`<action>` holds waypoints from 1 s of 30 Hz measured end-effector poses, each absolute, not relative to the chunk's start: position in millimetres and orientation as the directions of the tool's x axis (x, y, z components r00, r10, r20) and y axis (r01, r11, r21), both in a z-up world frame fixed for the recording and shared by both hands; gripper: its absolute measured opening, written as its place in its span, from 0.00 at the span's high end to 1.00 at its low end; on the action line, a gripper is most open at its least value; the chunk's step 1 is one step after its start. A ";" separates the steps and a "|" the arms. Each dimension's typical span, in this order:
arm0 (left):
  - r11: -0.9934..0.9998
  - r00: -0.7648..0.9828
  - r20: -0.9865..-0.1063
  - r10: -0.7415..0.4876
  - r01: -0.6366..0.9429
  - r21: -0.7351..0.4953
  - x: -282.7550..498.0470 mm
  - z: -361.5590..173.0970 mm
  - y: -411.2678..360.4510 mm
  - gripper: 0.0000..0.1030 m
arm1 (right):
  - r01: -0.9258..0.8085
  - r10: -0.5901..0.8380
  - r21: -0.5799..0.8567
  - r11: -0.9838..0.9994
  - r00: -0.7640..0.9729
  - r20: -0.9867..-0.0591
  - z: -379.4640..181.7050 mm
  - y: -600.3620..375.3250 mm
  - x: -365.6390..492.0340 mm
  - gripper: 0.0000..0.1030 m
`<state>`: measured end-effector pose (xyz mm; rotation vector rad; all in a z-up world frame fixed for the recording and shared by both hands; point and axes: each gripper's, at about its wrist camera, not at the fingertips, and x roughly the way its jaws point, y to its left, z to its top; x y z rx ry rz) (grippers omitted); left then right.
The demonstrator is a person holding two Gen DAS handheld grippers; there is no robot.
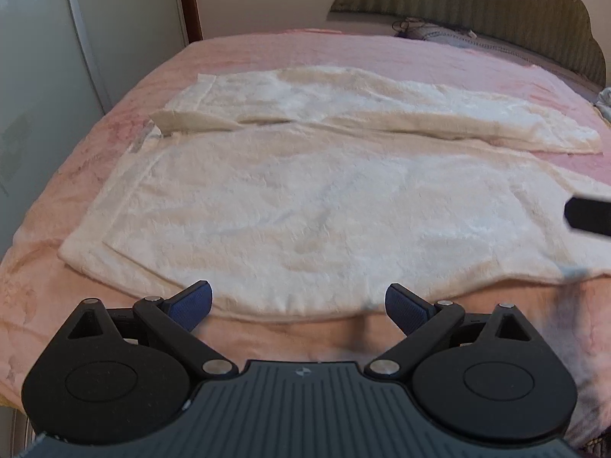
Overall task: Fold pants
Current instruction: 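Grasp the waistband corners of the cream pants with both grippers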
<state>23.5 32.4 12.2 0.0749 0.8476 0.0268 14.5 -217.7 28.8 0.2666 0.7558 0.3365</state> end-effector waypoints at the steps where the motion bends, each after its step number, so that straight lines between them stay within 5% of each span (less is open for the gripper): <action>1: 0.997 0.678 -0.732 0.061 -0.004 0.080 28.7 17.1 36.4 0.04 | -0.258 0.393 0.308 0.916 0.735 -0.553 45.0 -217.5 20.1 0.00; 4: 0.996 0.706 -0.703 0.090 -0.045 0.082 49.3 28.3 50.4 0.04 | -0.406 0.400 0.062 0.912 0.842 -0.362 72.9 -204.8 40.7 0.00; 7: 0.994 0.698 -0.708 0.105 -0.085 0.064 71.9 31.2 66.1 0.04 | -0.547 0.438 -0.129 0.827 0.772 -0.460 64.8 -179.7 97.4 0.00; 12: 0.990 0.682 -0.719 0.132 -0.122 0.066 100.3 26.2 87.9 0.04 | -0.614 0.553 0.108 0.782 0.603 -0.576 39.7 -173.4 226.6 0.00; 26: 0.994 0.627 -0.775 0.076 -0.111 0.007 178.7 16.7 115.7 0.04 | -0.555 0.732 0.506 0.660 0.323 -0.600 -33.9 -129.8 465.3 0.00; 29: 0.993 0.618 -0.782 0.082 -0.118 0.011 196.3 14.8 120.5 0.04 | -0.583 0.731 0.490 0.648 0.296 -0.614 -41.1 -120.8 477.7 0.20; 30: 0.993 0.620 -0.780 0.082 -0.121 0.009 202.8 15.0 123.1 0.04 | -0.601 0.735 0.483 0.637 0.285 -0.615 -39.7 -119.3 477.9 0.51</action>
